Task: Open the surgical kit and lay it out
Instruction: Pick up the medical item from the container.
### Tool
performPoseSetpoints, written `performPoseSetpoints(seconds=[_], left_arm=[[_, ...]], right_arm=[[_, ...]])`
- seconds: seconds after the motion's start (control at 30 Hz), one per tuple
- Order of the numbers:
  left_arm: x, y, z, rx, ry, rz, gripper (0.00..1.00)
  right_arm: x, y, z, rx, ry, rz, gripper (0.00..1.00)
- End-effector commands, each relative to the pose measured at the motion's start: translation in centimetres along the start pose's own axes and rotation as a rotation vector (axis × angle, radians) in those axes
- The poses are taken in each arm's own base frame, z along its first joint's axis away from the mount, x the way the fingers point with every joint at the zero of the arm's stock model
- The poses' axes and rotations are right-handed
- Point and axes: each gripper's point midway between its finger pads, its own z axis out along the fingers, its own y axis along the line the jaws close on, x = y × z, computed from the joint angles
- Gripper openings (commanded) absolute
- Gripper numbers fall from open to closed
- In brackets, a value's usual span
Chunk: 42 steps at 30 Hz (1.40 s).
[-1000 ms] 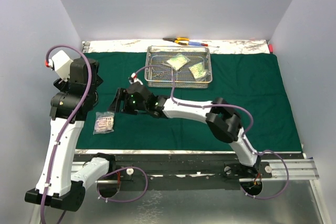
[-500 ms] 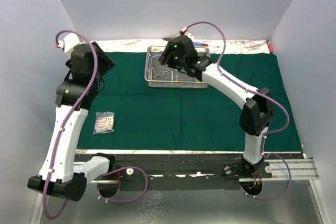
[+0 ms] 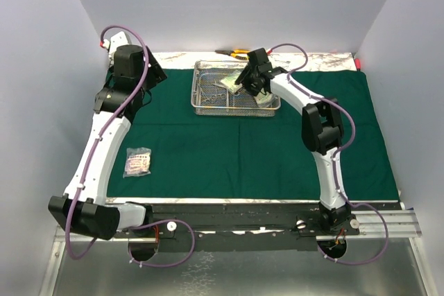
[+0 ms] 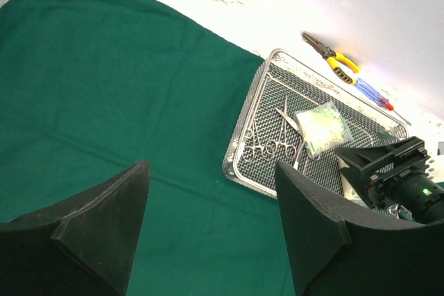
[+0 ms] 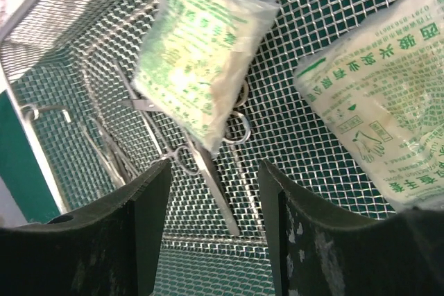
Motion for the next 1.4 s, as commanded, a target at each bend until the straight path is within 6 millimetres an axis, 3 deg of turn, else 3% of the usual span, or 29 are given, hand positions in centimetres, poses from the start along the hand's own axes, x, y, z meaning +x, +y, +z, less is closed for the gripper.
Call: performPoseSetpoints(seconds=[0.0, 0.3, 0.63, 0.8, 0.87, 0.93, 1.0, 1.17, 1.37], left_arm=[[0.2, -1.4, 1.7, 0.046, 0.002, 0.013, 0.74], [0.3, -1.6, 3.0, 0.047, 0.004, 0.055, 0.74], [0.7, -1.4, 3.6, 0.032, 0.013, 0.078, 0.74], [0.6, -1.4, 3.7, 0.031, 0.011, 0.079, 0.74], [0.6, -1.4, 3.7, 0.030, 0.010, 0.079, 0.74], [0.4, -1.5, 3.7, 0.032, 0.008, 0.079, 0.74], [0.3, -1.6, 3.6, 0.035, 0.005, 0.079, 0.74], [0.0, -1.7, 3.3, 0.042, -0.004, 0.081, 0.74], [-0.7, -1.7, 2.4, 0.048, -0.026, 0.074, 0.74]], right_arm=[[0.0, -0.7, 1.0, 0.032, 0.030, 0.104, 0.57], [-1.2, -0.7, 4.4, 0.011, 0.005, 0.135, 0.53], [-1.5, -2.5, 6.5, 0.068, -0.024, 0.120, 0.50], [-1.5, -2.9, 6.7, 0.069, -0.025, 0.097, 0.39], [-1.9, -2.6, 6.6, 0.058, -0.037, 0.085, 0.28], [-2.4, -2.0, 6.3, 0.036, -0.052, 0.070, 0.11], [-3.1, -1.4, 5.7, 0.019, -0.070, 0.060, 0.02], [-5.1, 1.2, 2.6, -0.049, -0.110, 0.042, 0.00], [-6.5, 5.0, -3.5, -0.194, -0.124, -0.002, 0.00]])
